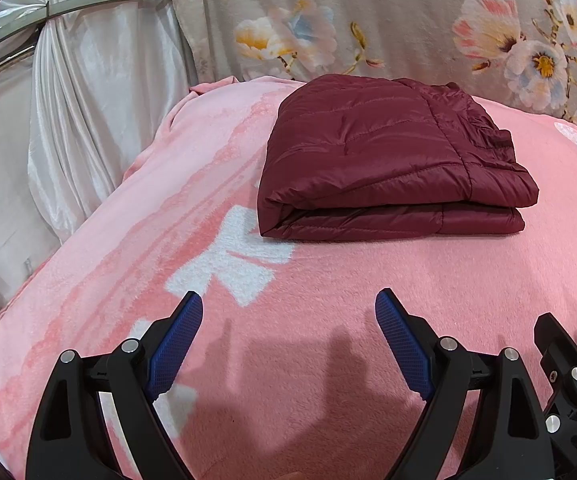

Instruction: Fold large clothes

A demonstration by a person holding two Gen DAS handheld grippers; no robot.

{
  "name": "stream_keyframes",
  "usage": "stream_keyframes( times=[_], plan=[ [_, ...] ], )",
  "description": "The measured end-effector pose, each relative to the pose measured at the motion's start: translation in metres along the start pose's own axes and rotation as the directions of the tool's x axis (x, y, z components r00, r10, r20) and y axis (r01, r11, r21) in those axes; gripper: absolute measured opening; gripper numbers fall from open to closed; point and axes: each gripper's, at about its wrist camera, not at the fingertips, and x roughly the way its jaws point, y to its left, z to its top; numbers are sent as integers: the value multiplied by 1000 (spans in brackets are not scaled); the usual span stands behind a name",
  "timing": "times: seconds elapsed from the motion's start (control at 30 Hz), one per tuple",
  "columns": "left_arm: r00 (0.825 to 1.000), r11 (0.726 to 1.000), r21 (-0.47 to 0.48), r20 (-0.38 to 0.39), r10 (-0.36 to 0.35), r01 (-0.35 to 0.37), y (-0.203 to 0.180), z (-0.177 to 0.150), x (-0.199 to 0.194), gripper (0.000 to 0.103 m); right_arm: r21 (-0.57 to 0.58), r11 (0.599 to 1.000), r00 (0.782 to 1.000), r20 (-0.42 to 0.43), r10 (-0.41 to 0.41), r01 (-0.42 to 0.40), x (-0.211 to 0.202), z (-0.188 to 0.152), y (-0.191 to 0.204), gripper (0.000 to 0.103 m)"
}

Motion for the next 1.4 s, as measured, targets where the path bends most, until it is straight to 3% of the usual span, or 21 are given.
stream_keyframes(
  times=[1.4],
  plan=[
    [1000, 1000, 3, -2, -4, 4, -2, -1, 3, 83, 3, 1000, 1000, -7, 4, -4, 3, -1, -2, 90]
  ],
)
